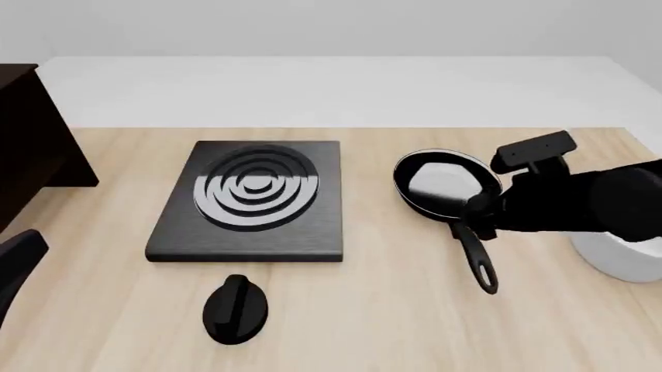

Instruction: Put the frying pan on the cabinet shelf.

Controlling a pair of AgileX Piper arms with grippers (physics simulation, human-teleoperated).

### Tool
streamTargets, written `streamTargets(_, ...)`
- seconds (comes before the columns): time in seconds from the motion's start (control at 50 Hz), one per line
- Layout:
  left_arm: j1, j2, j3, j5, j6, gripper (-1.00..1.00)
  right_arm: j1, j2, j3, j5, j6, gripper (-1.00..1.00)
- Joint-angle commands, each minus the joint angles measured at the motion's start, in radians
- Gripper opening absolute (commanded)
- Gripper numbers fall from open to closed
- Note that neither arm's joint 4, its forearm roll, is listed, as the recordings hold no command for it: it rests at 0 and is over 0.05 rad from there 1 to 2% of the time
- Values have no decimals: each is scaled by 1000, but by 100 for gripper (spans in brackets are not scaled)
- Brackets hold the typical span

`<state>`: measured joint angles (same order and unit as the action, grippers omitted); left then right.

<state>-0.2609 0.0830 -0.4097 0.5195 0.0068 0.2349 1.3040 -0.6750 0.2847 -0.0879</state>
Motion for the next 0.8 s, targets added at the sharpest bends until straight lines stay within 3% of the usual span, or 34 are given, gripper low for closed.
streamTargets(0.02, 1, 0, -2, 3, 1, 100, -17, 74, 11, -54, -6, 100)
streamTargets(0.8, 6, 1, -5, 1, -1, 100, -5, 189, 86, -157, 11, 100)
